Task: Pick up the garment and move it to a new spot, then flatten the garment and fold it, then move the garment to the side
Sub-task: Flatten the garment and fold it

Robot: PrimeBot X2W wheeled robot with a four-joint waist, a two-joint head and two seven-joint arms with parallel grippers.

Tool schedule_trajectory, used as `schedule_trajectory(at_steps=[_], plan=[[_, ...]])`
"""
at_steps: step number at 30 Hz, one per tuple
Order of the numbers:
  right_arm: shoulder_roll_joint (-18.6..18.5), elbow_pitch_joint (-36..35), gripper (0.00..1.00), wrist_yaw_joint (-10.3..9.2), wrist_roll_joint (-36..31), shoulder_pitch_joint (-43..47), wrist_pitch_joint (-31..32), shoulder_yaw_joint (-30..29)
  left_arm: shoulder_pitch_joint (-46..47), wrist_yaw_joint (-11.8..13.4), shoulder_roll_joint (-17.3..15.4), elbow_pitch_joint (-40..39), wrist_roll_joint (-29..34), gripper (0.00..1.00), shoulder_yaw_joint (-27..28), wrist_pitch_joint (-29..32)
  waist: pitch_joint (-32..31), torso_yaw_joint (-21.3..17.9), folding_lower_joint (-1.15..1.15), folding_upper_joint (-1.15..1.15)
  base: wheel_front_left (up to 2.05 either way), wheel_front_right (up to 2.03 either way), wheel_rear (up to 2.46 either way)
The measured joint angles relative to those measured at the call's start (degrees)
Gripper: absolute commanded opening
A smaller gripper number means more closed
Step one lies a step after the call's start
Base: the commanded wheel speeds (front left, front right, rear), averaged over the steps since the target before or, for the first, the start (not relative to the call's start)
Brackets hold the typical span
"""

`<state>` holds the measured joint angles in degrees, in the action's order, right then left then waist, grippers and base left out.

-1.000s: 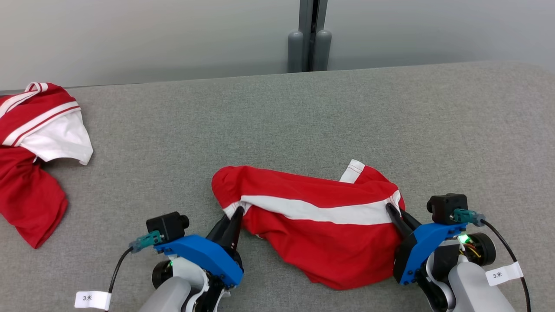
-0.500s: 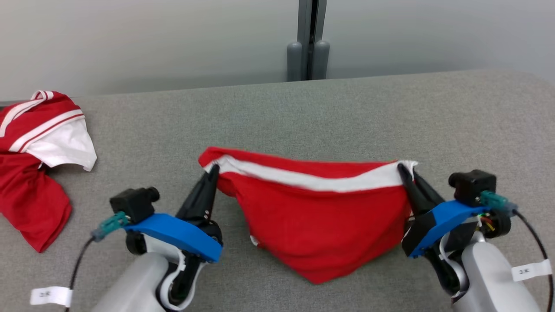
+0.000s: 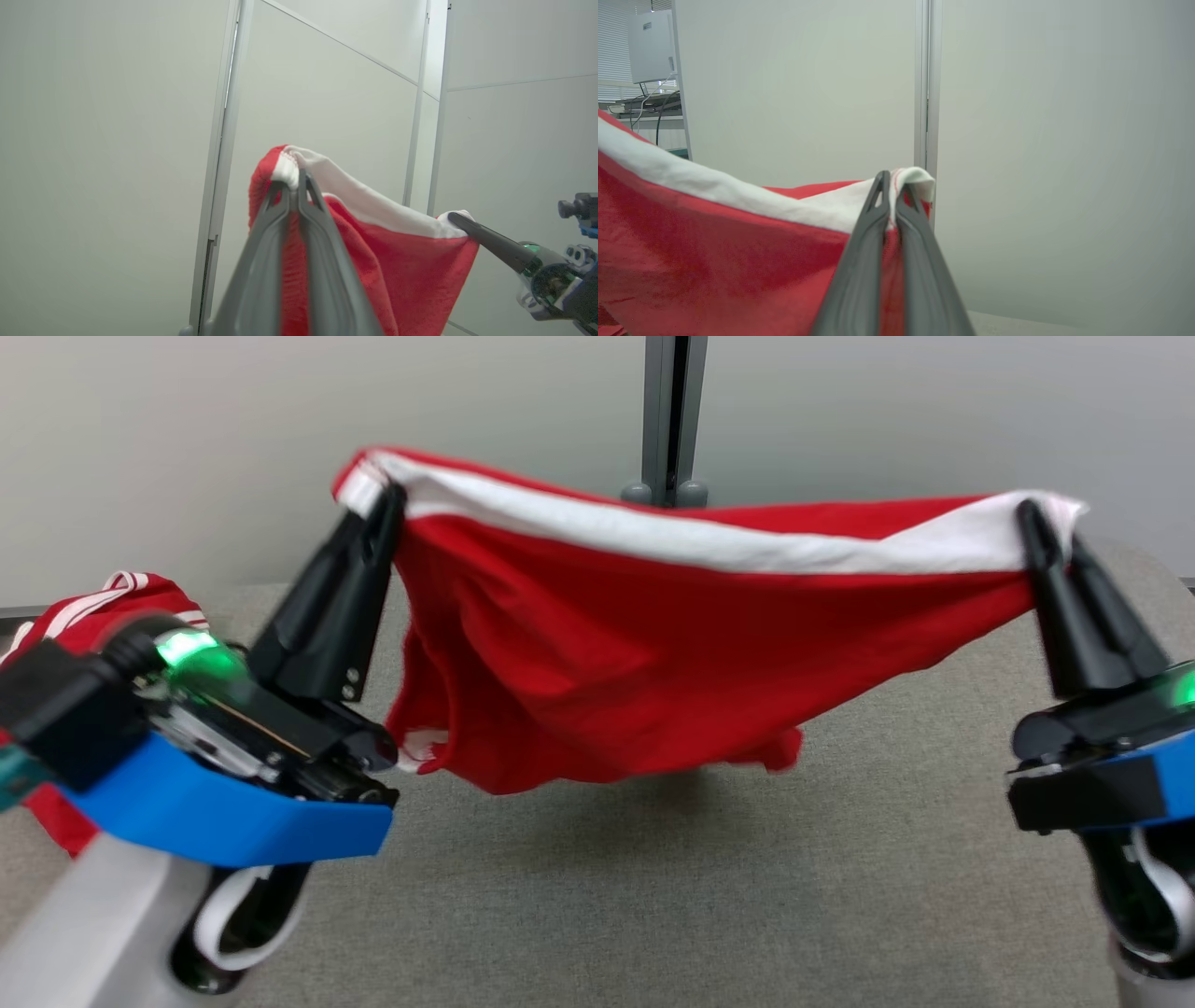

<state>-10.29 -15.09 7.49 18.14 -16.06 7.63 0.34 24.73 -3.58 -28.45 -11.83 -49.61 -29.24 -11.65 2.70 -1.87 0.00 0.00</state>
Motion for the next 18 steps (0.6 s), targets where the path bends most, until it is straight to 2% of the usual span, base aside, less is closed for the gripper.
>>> schedule_trajectory(at_steps=[4,9,13,18], plan=[[0.04,-9.17,0.00,0.00,-0.97,0.07,4.11,-2.23,3.61,2.63,-3.81,-9.87,1.29,0.00,1.47,5.54,0.47,-0.15,0.00,0.00,0.00,0.00,0.00],[0.45,-13.29,0.00,0.00,-1.81,-0.92,7.49,-4.42,7.77,4.15,-6.17,-13.38,1.19,0.00,2.88,10.72,2.65,-0.98,0.00,0.00,0.00,0.00,0.00],[1.10,-10.10,0.00,0.00,-1.35,-3.24,8.38,-3.15,10.73,3.94,-6.04,-10.29,-0.24,0.00,2.71,13.06,5.44,-1.90,0.00,0.00,0.00,0.00,0.00],[2.44,-0.29,0.00,0.00,0.18,-10.34,7.15,0.85,16.24,1.96,-3.91,-1.96,-1.07,0.00,1.42,14.84,9.72,-3.41,0.01,0.00,0.00,0.00,0.00]])
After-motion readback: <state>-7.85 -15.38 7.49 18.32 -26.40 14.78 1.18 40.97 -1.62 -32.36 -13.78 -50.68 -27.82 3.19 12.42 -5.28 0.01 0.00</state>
